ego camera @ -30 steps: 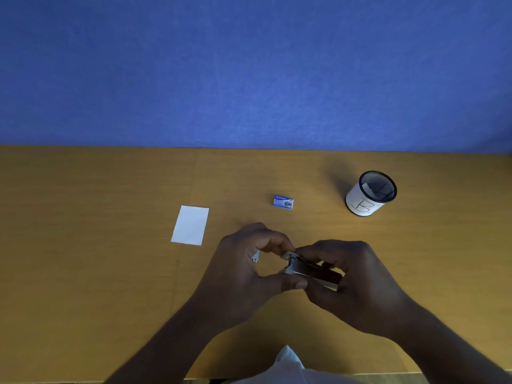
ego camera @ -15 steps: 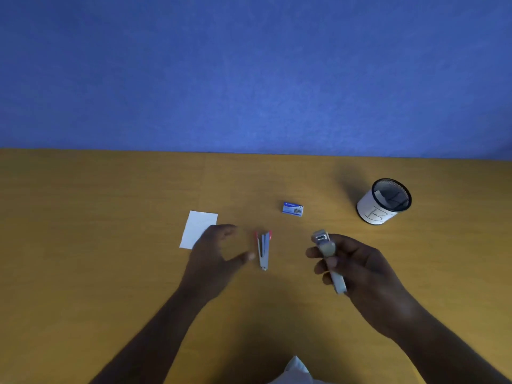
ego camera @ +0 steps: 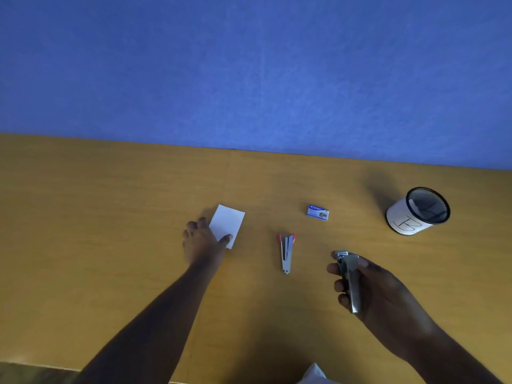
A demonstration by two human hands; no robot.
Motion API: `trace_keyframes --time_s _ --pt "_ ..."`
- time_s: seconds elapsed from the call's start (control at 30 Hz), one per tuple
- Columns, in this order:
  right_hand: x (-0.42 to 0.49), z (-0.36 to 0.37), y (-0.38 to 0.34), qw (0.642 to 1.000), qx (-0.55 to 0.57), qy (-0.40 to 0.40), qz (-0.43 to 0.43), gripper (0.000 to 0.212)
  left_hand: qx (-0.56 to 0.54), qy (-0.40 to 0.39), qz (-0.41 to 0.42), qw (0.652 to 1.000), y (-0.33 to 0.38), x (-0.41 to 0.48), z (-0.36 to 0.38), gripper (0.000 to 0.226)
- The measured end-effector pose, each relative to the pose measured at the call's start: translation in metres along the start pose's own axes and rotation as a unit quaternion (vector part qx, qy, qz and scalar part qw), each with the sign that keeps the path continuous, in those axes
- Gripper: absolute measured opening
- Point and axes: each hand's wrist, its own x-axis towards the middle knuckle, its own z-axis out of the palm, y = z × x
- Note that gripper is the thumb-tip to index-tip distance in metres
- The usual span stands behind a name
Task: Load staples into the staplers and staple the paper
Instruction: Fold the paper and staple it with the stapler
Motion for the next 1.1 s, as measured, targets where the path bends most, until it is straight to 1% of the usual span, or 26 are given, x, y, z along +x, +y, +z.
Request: trace_keyframes --time_s 0.07,0.13,0.23,0.3,0.33,0.37,0.4,0.43,0.47,0.5,0.53,0.57,0.63,0.67,0.73,0.8,0.87,0.97,1.0,1.07,1.1 --pt "0.001 0.001 0.0 0.999 0.037 -0.009 0.0 0.055 -0.054 -0.019 -0.021 0.998 0.003 0.005 0.0 0.076" --pt "0.002 0.001 0.001 0.998 0.065 -0.012 -0.002 0.049 -0.093 -0.028 -0.046 0.994 0.004 0.009 -0.001 0.071" --pt "0.004 0.004 0.004 0.998 0.067 -0.016 0.001 0.046 -0.097 -0.043 -0.056 0.993 0.004 0.017 -0.002 0.058" --pt "0.005 0.006 0.004 0.998 0.06 -0.013 0.004 0.044 -0.084 -0.065 -0.045 0.993 0.006 0.019 -0.003 0.04" --pt "0.005 0.007 0.003 0.999 0.049 -0.009 0.001 0.039 -0.085 -0.074 -0.042 0.993 0.007 0.019 -0.005 0.027" --pt "0.005 0.007 0.004 0.999 0.036 -0.004 -0.009 0.03 -0.097 -0.081 -0.046 0.991 0.009 0.016 -0.006 0.017" --pt "0.006 0.008 0.004 0.999 0.027 0.004 -0.02 0.019 -0.125 -0.086 -0.056 0.987 0.013 0.01 -0.009 0.017" --pt "0.007 0.008 0.004 0.999 0.02 0.012 -0.036 0.017 -0.164 -0.095 -0.064 0.98 0.018 0.001 -0.013 0.021" --pt "0.008 0.009 0.005 0.998 0.01 0.023 -0.048 0.024 -0.214 -0.112 -0.07 0.968 0.024 -0.009 -0.017 0.021" --pt "0.008 0.009 0.005 0.998 -0.004 0.036 -0.059 0.028 -0.266 -0.138 -0.072 0.951 0.03 -0.02 -0.021 0.016" --pt "0.008 0.011 0.003 0.996 -0.024 0.051 -0.068 0.029 -0.317 -0.174 -0.068 0.93 0.037 -0.034 -0.027 0.01" --pt "0.008 0.012 0.002 0.994 -0.049 0.059 -0.077 0.029 -0.361 -0.215 -0.059 0.906 0.044 -0.049 -0.035 0.011" --pt "0.007 0.016 0.0 0.989 -0.094 0.064 -0.09 0.024 -0.433 -0.288 -0.042 0.853 0.056 -0.082 -0.048 0.026" --pt "0.006 0.019 -0.001 0.987 -0.111 0.061 -0.094 0.022 -0.457 -0.311 -0.036 0.833 0.061 -0.097 -0.053 0.032" --pt "0.005 0.025 -0.003 0.985 -0.14 0.047 -0.093 0.028 -0.48 -0.34 -0.028 0.808 0.07 -0.122 -0.062 0.043" --pt "0.003 0.029 -0.005 0.984 -0.154 0.04 -0.086 0.036 -0.492 -0.358 -0.016 0.794 0.076 -0.138 -0.067 0.052" --pt "0.001 0.03 -0.008 0.987 -0.141 0.023 -0.072 0.035 -0.497 -0.368 -0.001 0.786 0.08 -0.147 -0.072 0.055" --pt "-0.003 0.028 -0.009 0.989 -0.132 0.0 -0.068 0.03 -0.476 -0.378 0.025 0.794 0.081 -0.151 -0.079 0.04" --pt "-0.005 0.028 -0.011 0.989 -0.129 0.002 -0.068 0.027 -0.471 -0.379 0.035 0.796 0.082 -0.151 -0.081 0.036" --pt "-0.008 0.027 -0.012 0.99 -0.124 0.01 -0.073 0.012 -0.476 -0.366 0.048 0.799 0.083 -0.15 -0.086 0.027" --pt "-0.008 0.026 -0.012 0.99 -0.12 0.017 -0.076 0.012 -0.482 -0.353 0.054 0.8 0.083 -0.149 -0.089 0.023"
